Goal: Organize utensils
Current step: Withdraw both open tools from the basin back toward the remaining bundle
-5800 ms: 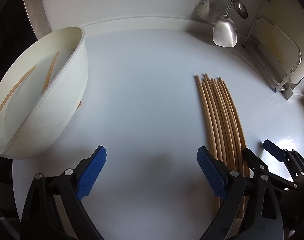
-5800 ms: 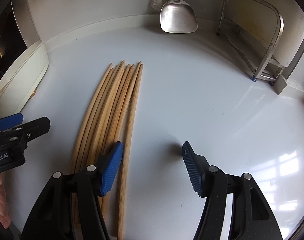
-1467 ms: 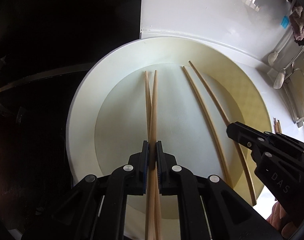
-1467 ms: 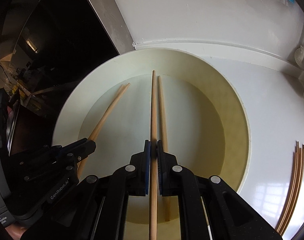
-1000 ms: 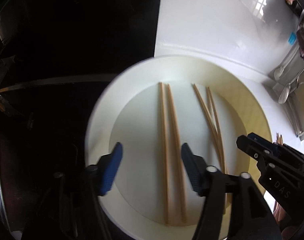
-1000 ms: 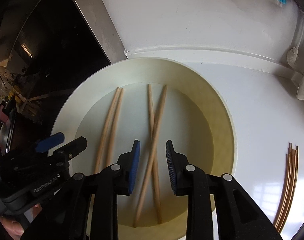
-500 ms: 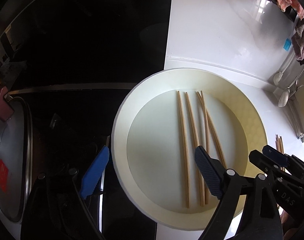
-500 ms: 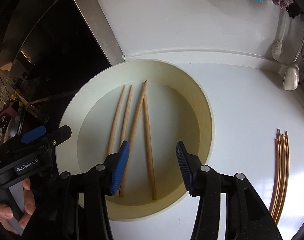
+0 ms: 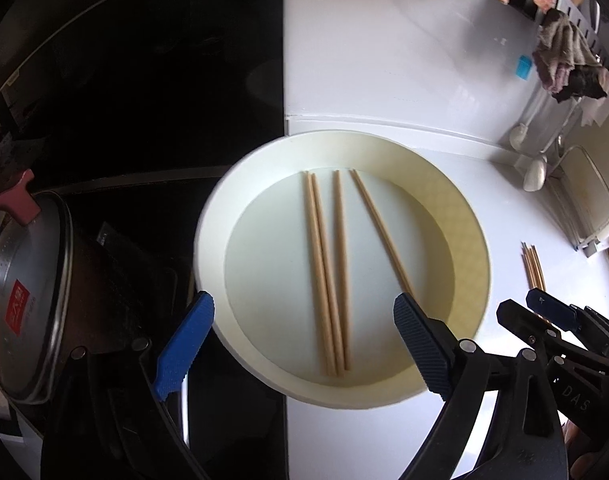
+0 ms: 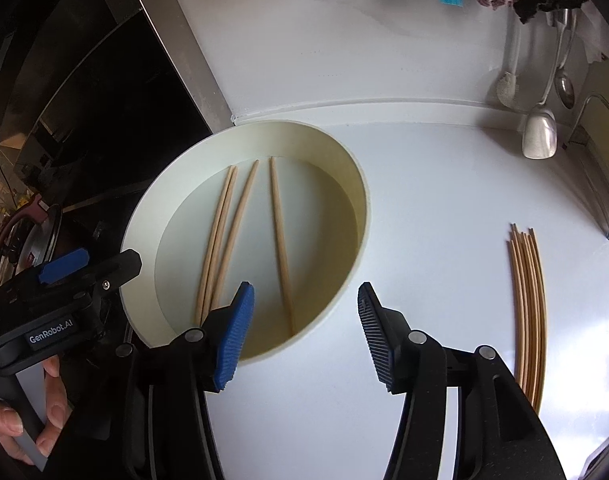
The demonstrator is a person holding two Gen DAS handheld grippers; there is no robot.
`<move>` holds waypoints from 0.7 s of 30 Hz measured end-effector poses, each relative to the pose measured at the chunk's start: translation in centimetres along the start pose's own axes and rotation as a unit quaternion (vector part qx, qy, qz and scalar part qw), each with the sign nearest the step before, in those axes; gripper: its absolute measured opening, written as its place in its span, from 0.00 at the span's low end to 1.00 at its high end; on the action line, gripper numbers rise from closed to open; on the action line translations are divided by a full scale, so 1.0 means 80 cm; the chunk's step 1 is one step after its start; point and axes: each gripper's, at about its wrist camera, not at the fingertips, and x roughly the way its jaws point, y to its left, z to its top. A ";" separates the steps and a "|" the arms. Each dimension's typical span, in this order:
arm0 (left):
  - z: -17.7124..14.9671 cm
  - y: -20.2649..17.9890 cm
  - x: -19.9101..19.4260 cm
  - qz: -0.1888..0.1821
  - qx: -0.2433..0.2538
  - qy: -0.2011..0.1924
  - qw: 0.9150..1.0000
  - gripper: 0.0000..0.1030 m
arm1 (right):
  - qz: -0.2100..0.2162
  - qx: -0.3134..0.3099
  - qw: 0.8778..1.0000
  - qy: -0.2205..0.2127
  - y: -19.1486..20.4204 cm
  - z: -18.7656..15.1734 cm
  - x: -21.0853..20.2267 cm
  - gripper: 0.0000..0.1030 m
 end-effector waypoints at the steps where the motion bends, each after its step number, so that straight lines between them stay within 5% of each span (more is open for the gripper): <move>1: -0.003 -0.008 -0.001 -0.003 0.004 0.002 1.000 0.88 | -0.002 0.003 1.000 -0.001 -0.005 -0.006 -0.006 0.51; 9: -0.024 -0.088 -0.007 -0.029 0.032 0.012 0.999 0.88 | -0.017 0.035 0.999 -0.005 -0.080 -0.045 -0.046 0.54; 21: -0.066 -0.238 -0.019 -0.031 0.009 0.010 0.999 0.91 | -0.050 0.059 0.997 -0.018 -0.281 -0.100 -0.104 0.59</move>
